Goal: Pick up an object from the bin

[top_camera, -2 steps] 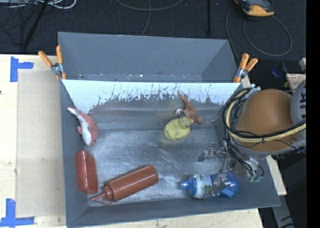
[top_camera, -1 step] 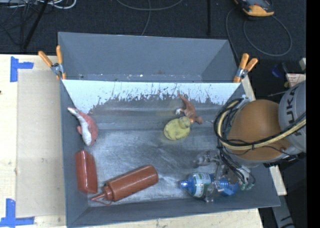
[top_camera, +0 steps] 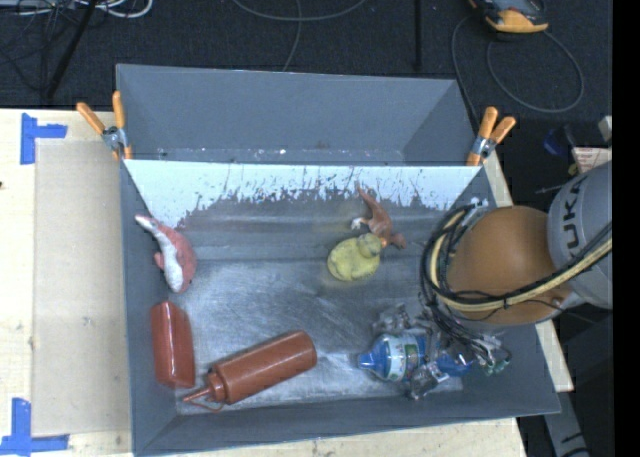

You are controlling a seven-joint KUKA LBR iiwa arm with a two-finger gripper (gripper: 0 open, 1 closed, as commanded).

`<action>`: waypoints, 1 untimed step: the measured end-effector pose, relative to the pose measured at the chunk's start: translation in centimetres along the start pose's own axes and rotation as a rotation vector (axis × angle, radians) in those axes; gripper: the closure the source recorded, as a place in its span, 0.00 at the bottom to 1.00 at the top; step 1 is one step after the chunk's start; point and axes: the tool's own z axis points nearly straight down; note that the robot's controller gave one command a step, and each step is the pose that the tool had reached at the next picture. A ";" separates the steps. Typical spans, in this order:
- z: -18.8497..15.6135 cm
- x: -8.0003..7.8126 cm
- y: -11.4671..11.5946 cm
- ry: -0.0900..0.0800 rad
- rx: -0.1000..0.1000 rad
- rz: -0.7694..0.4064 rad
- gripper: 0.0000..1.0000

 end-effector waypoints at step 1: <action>0.4 0.1 -0.2 -0.010 0.004 0.108 1.00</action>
Offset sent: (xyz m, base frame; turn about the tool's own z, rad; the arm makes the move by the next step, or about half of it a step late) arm 0.0000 0.0000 0.0000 0.0000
